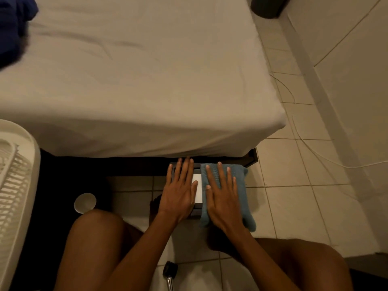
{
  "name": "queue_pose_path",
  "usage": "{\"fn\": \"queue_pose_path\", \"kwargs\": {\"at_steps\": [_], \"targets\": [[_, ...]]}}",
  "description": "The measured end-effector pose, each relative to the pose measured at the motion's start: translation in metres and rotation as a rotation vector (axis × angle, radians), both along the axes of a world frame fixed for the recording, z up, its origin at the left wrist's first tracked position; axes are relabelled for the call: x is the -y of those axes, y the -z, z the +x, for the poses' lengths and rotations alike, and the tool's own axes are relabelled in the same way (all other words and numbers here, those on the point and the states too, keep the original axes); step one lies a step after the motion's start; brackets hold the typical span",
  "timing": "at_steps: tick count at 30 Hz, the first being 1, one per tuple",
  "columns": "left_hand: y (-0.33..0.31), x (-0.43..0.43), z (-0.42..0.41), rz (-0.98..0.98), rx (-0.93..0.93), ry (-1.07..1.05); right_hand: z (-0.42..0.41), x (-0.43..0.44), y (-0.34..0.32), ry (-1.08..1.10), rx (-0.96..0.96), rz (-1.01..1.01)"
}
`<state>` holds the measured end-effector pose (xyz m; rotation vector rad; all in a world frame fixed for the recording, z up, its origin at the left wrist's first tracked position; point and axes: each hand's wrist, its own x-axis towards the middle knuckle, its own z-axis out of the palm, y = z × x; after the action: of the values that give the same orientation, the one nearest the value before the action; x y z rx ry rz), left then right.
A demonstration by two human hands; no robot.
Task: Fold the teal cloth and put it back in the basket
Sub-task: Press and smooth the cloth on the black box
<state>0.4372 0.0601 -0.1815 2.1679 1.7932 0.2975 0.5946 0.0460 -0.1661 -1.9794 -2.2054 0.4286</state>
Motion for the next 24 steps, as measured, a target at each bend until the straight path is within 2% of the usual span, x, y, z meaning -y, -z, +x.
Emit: {"fn": "queue_pose_path", "kwargs": {"at_steps": [5,10,12,24], "targets": [[0.002,0.000,-0.004,-0.002,0.008,0.002,0.006,0.002,0.009,0.215,-0.018,0.017],[0.006,-0.002,-0.004,0.036,0.016,-0.004,0.002,-0.004,0.001,0.015,0.038,-0.036],[0.005,-0.003,-0.004,0.039,0.022,-0.010,0.002,-0.014,-0.001,-0.030,0.000,-0.029],[0.003,-0.001,-0.004,0.080,0.120,-0.102,-0.001,-0.004,-0.002,-0.093,-0.127,-0.027]]}}
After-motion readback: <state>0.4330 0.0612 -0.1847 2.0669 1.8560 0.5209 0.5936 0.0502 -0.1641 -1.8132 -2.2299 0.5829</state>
